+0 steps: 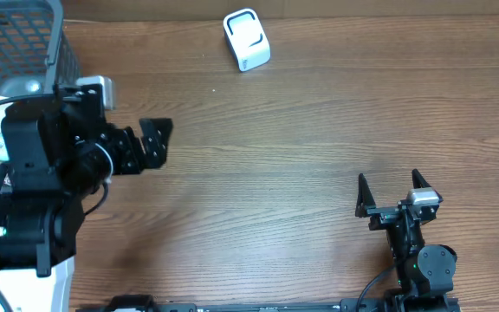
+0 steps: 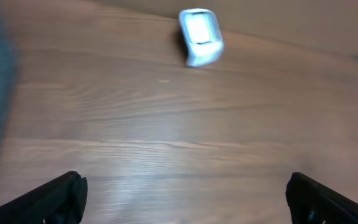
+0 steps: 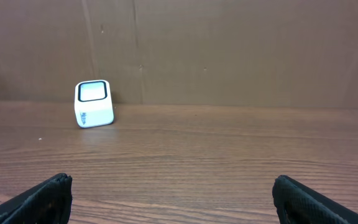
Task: Scan the item barcode
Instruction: 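Move the left gripper over the grey basket and reach inside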
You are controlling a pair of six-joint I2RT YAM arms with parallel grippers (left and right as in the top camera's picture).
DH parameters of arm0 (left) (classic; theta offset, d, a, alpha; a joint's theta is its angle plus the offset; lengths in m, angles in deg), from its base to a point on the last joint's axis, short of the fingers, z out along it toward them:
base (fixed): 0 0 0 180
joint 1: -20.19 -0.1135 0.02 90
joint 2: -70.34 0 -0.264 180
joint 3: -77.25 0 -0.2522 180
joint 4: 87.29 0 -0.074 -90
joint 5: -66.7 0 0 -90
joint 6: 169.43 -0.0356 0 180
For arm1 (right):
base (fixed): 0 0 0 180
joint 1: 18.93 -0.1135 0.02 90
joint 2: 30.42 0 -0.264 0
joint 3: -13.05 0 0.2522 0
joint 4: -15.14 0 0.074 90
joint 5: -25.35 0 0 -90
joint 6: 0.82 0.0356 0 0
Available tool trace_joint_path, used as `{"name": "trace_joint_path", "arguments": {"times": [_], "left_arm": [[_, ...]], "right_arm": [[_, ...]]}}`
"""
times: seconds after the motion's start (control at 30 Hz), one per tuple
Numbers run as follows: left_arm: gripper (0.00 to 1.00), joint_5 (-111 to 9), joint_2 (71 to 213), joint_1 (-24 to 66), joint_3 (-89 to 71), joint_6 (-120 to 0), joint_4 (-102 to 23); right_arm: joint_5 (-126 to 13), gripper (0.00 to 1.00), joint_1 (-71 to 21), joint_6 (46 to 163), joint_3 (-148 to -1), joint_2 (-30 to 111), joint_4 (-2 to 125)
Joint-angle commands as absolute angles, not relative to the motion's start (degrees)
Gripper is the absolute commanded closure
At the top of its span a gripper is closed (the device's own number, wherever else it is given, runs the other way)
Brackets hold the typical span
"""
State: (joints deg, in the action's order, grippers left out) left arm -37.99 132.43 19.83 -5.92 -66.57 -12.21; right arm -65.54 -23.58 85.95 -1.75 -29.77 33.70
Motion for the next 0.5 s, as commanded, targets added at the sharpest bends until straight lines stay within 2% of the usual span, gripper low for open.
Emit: {"name": "trace_joint_path", "arguments": {"times": [0.0,0.27,0.47], "left_arm": [[0.0,-24.3,132.9,19.0,-4.6,-61.6,-12.3],[0.0,-14.5,132.9,11.8,-4.6,-60.9,-12.8],[0.0,-9.1,132.9,2.7,-4.6,-61.0,-12.9]], "right_arm": [[-66.1,0.0,-23.7,85.7,-1.2,-30.1,33.6],[-66.1,0.0,-23.7,85.7,-1.2,-30.1,33.6],[-66.1,0.0,-23.7,85.7,-1.2,-30.1,33.6]]}}
